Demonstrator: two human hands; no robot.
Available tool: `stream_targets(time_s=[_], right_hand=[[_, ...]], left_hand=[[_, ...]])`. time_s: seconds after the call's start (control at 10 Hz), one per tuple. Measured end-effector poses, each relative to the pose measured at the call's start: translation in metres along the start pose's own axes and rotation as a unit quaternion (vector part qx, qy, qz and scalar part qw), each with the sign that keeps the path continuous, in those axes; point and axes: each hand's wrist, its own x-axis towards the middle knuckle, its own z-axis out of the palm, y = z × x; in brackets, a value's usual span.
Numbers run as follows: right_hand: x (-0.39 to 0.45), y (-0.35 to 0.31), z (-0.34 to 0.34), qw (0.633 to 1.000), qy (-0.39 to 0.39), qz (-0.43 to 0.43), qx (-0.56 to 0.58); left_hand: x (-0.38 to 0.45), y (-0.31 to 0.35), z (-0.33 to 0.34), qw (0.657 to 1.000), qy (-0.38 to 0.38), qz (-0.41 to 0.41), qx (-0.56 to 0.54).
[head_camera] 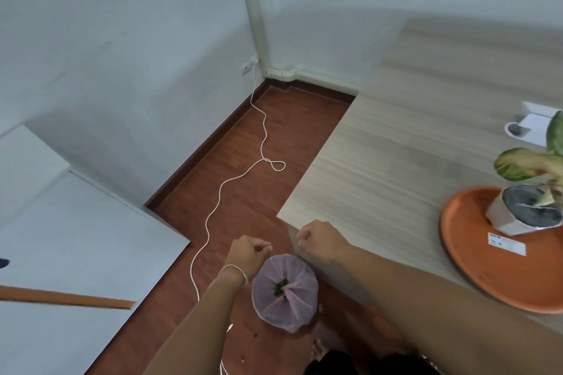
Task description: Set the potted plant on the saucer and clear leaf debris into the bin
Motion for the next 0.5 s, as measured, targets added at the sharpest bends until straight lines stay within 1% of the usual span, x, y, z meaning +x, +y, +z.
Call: stream_targets(time_s=[0.1,0.2,0.3,0.4,0.5], right_hand=[[-0.015,0.03,-0.026,0.999,0.023,-0.002,0.036],[-0.039,0.075,-0.074,0.992,0.084,0.006,0.098],[-0.08,0.129,-0.133,0.976,0.17,0.033,0.131],[-0.136,0.191,-0.187,0.951,0.261,0.072,0.152],[-0.187,0.242,-0.217,0.908,0.352,0.124,0.191]], left_hand=[[0.006,0.029,0.01,0.999,-0.012,0.039,0.013],[0.013,0.069,0.028,0.996,-0.039,0.074,0.028],[0.02,0.119,0.053,0.991,-0.079,0.107,0.028],[0.023,0.174,0.085,0.984,-0.127,0.122,0.032],[0.025,0.222,0.12,0.974,-0.17,0.148,0.039]])
